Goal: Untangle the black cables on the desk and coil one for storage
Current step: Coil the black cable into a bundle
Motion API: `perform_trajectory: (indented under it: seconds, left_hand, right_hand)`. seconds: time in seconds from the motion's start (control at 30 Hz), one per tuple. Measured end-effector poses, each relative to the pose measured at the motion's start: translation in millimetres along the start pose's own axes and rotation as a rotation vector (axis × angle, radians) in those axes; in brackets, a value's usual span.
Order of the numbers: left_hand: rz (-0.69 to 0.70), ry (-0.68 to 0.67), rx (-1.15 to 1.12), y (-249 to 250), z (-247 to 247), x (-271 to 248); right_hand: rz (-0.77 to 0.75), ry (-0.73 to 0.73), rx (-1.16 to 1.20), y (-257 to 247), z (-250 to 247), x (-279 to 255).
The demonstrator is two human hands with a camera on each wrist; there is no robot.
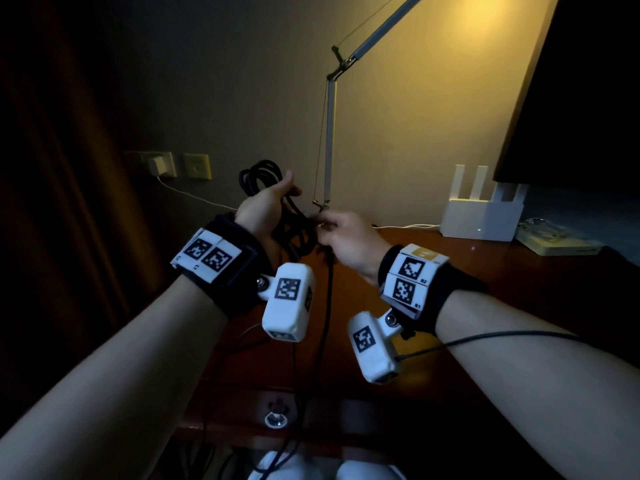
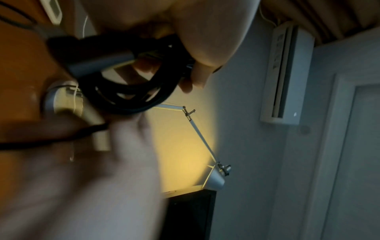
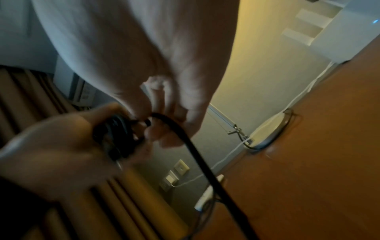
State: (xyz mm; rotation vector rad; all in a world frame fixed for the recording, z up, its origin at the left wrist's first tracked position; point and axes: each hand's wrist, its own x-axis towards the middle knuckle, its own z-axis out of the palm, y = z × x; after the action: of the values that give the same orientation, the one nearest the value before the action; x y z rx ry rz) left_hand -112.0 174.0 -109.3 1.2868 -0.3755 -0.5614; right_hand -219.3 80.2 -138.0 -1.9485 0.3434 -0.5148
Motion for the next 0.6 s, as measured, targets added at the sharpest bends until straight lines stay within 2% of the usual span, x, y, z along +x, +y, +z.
perform_trajectory:
  seconds: [0.07, 0.23, 0.33, 0.4, 0.47, 0.5, 0.6]
  left_hand:
    - [-0.014, 0.000, -0.052, 6, -1, -1]
    - [-0.067, -0.103, -0.405, 15, 7, -9]
    - [-0.042, -0.003, -0.518, 17, 12, -10]
    - [0.071, 0.166, -0.445, 18, 16, -11]
    - [0.189, 0.305, -0.217, 20, 14, -13]
    - [0.213, 0.299, -0.115, 22, 12, -12]
    - [0.112, 0.059, 0.066, 24, -1, -6]
  right_hand:
    - [0.073, -0.006, 0.049, 6, 2, -2]
    - [0.290, -0.129, 0.244, 12, 4, -11]
    - [0.334, -0.174, 0.202, 10, 10, -12]
    - [0.343, -0.229, 0.111, 7, 13, -13]
    - [0.359, -0.306, -0.011, 8, 13, -11]
    - [0.371, -0.352, -0.083, 9, 13, -11]
    - [0.404, -0.459, -0.319, 8, 10, -14]
